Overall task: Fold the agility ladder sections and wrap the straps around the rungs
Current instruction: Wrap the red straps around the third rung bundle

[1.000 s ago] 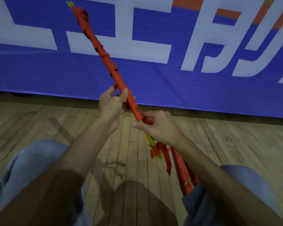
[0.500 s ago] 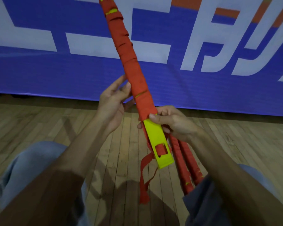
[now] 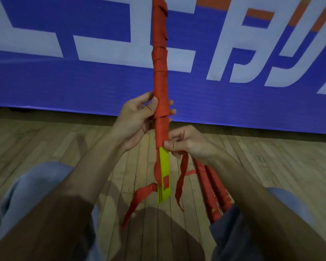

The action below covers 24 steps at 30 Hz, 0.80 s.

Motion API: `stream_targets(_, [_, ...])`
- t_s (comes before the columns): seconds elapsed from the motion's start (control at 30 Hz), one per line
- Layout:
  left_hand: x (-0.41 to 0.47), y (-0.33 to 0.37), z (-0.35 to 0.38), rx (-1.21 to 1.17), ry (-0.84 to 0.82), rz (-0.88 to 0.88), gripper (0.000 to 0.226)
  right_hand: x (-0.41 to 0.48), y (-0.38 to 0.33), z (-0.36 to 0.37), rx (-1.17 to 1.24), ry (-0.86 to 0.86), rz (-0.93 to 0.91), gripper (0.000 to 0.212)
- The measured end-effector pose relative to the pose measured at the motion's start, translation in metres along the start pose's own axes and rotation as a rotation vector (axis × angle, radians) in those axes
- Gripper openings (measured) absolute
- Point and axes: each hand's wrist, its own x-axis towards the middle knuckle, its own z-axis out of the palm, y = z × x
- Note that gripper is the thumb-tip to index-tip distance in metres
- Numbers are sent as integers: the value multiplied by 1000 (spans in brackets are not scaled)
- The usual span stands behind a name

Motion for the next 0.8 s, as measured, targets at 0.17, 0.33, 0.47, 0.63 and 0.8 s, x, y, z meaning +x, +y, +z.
stream_targets(0.17, [8,-7,-5,170,229,49,40,3,-2,6,-64,280,90,10])
stream_targets(0.33, [10,-12,-7,291,381,93,37,4,-2,20,-281,219,68,26])
stream_targets(0.47, [10,-12,-7,354,480,101,46,2,-6,22,-247,75,53,13])
stream_targets(0.63, [10,-15,-6,344,531,58,52,5,5,30,-304,146,-7,6])
stream_targets(0.8, [9,-10,-10,307,470,63,51,5,2,17,-270,176,-13,14])
